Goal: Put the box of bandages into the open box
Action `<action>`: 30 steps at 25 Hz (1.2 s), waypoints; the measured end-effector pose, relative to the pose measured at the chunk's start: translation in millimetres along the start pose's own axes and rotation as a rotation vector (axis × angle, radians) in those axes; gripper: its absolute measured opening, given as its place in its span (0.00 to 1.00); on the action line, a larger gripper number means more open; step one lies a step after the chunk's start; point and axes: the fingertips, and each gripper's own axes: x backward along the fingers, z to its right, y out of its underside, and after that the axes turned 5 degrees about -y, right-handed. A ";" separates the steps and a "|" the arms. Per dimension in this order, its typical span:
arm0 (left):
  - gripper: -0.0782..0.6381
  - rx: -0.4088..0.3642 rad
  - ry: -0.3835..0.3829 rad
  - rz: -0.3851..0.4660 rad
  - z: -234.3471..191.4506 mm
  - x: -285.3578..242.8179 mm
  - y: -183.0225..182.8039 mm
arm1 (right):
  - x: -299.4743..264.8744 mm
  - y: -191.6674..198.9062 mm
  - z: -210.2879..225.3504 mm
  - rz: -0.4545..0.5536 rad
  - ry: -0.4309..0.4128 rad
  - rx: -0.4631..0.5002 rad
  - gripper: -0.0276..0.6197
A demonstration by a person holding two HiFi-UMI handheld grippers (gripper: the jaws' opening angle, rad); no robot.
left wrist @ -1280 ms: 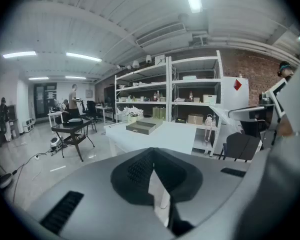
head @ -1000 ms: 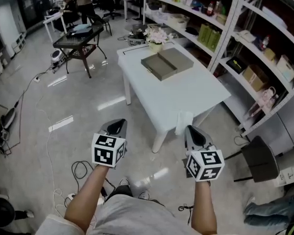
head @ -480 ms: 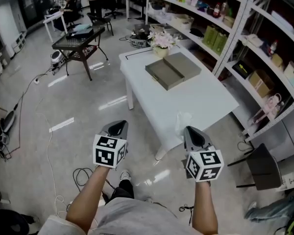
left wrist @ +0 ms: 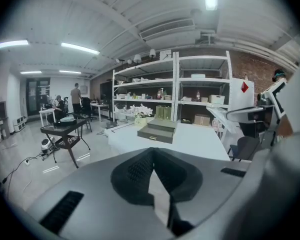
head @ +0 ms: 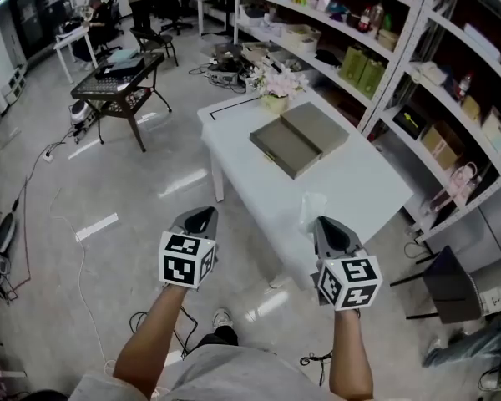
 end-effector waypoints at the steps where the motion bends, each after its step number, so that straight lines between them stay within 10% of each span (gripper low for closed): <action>1: 0.11 -0.001 0.007 0.003 -6.9 -5.2 -2.2 | -6.8 -2.8 -0.2 -0.001 0.010 0.001 0.05; 30: 0.11 -0.075 0.117 0.056 -94.4 -98.2 -63.1 | -120.3 -65.9 10.3 0.073 0.145 -0.026 0.05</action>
